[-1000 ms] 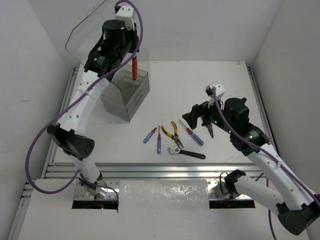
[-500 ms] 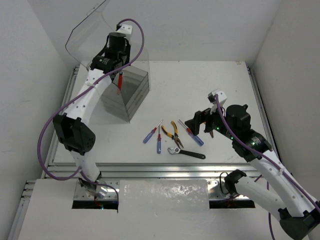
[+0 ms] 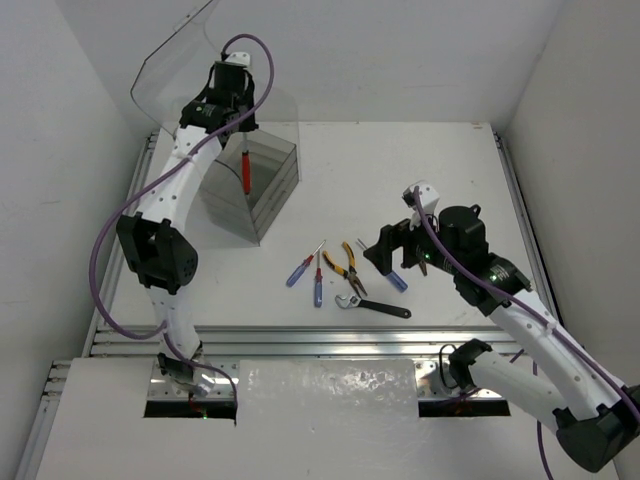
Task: Sort the tools into containers
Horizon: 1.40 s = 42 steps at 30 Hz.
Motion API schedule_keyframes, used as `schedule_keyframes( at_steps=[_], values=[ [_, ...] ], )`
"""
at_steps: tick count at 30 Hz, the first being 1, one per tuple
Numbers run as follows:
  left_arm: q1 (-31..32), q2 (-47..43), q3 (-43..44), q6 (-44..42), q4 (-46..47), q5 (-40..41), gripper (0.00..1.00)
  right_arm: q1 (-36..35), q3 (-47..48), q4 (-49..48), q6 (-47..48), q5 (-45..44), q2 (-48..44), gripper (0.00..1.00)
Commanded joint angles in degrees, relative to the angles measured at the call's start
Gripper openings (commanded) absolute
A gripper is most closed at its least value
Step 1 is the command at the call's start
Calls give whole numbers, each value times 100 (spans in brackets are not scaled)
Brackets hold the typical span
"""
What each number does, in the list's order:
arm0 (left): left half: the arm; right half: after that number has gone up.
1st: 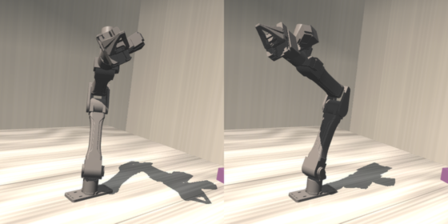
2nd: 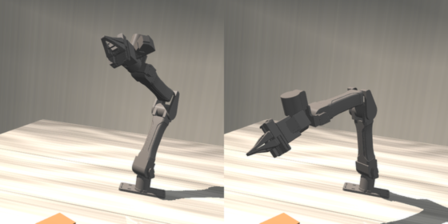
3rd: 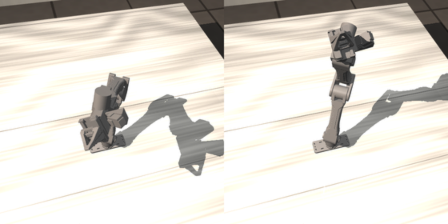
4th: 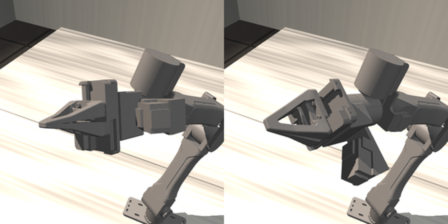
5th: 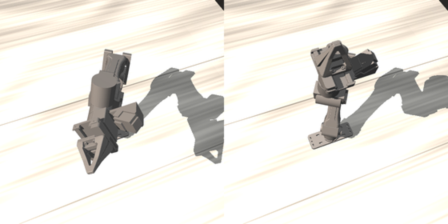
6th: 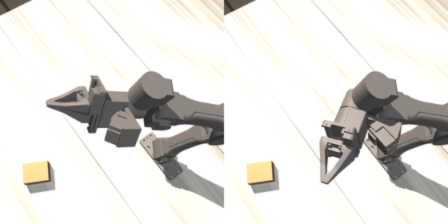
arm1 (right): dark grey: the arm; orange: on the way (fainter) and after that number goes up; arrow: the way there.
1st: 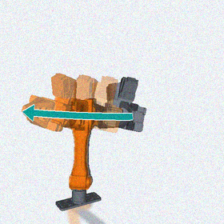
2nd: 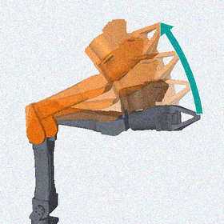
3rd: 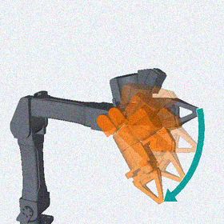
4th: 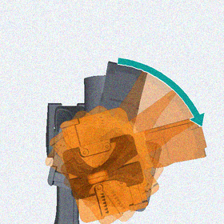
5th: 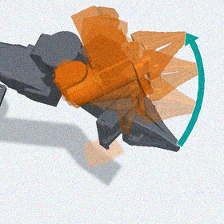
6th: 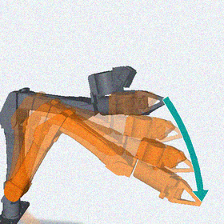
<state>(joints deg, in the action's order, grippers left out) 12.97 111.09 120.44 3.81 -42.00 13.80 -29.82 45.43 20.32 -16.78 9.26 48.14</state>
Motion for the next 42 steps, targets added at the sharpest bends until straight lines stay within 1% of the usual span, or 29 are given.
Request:
schedule_keyframes(
  at_steps=[1, 4, 5, 7, 8, 9, 11, 16, 19, 20, 21, 22, 23, 24, 25, 26, 27, 28, 29, 30, 31, 32, 33, 34, 35, 37, 39, 41, 42],
  values=[
    [-146, -53, 427, 286, 122, 0, 4, -6, 19, -133, -106, 427, 116, 99],
    [-163, 62, 533, 383, -54, 17, 20, -6, 27, -89, -107, 437, 222, 99],
    [-172, 53, 542, 392, -71, 0, 34, 3, 45, -54, -107, 419, 248, 99],
    [-172, 27, 594, 462, -194, 35, 47, 3, 71, -28, -98, 445, 292, 99],
    [-181, -25, 577, 497, -203, 17, 57, -6, 80, -2, -98, 489, 345, 99],
    [-181, -52, 542, 524, -238, 17, 62, 3, 115, 7, -107, 515, 363, 99],
    [-190, -140, 542, 585, -274, 61, 70, 3, 115, -1, -115, 542, 415, 99],
    [-172, -455, 691, 699, -379, -105, 77, -6, 168, 16, -124, 525, 494, 99],
    [-172, -903, 595, 796, -300, -518, 80, 3, 194, 104, -185, 183, 696, 99],
    [-172, -1218, 516, 866, -265, -606, 81, 3, 220, 139, -212, 77, 801, 99],
    [-164, -1395, 228, 919, -187, -694, 90, -6, 308, 261, -256, -89, 1063, 99],
    [-163, -1614, 8, 963, -125, -712, 94, -23, 378, 341, -352, -186, 1214, 99],
    [-163, -2113, -238, 1059, 58, -738, 99, -41, 440, 428, -431, -300, 1363, 99],
    [-172, -2387, -824, 1103, 199, -756, 99, -111, 510, 438, -519, -441, 1652, 99],
    [-172, -2973, -1160, 1156, 340, -800, 99, -164, 546, 447, -668, -695, 1785, 99],
    [-172, -3275, -1755, 1191, 559, -809, 99, -286, 633, 421, -739, -836, 1935, 99],
    [-164, -3547, -2048, 1227, 674, -826, 99, -383, 677, 438, -809, -968, 2084, 98],
    [-172, -4124, -2347, 1253, 780, -853, 100, -488, 721, 395, -827, -1309, 2399, 95],
    [-164, -4435, -2637, 1262, 877, -888, 100, -576, 756, 368, -810, -1408, 2558, 93],
    [-163, -4716, -3266, 1271, 1112, -958, 100, -734, 861, 333, -758, -1409, 2734, 88],
    [-172, -5293, -3612, 1236, 1245, -1159, 100, -796, 932, 307, -609, -1339, 3153, 83],
    [-172, -5595, -4294, 1227, 1534, -1239, 100, -867, 1159, 358, -538, -1321, 3410, 75],
    [-164, -5850, -4597, 1236, 1667, -1301, 100, -893, 1274, 437, -450, -1304, 3656, 71],
    [-163, -6297, -4896, 1218, 1773, -1353, 100, -920, 1371, 543, -328, -1312, 4102, 68],
    [-172, -6484, -5377, 1210, 1905, -1354, 100, -929, 1407, 517, -326, -1382, 4246, 66],
    [-164, -6800, -5688, 1218, 1880, -1284, 100, -946, 1294, 369, -361, -1287, 4344, 66],
    [-164, -6898, -5979, 1183, 1783, -1187, 100, -1069, 1153, 306, -335, -1119, 4318, 65],
    [-172, -6960, -6216, 1104, 1757, -1108, 100, -1244, 1109, 446, -38, -1066, 4318, 65],
    [-164, -6995, -6409, 1095, 1756, -1108, 100, -1489, 943, 621, 277, -1136, 4318, 61]
  ],
)
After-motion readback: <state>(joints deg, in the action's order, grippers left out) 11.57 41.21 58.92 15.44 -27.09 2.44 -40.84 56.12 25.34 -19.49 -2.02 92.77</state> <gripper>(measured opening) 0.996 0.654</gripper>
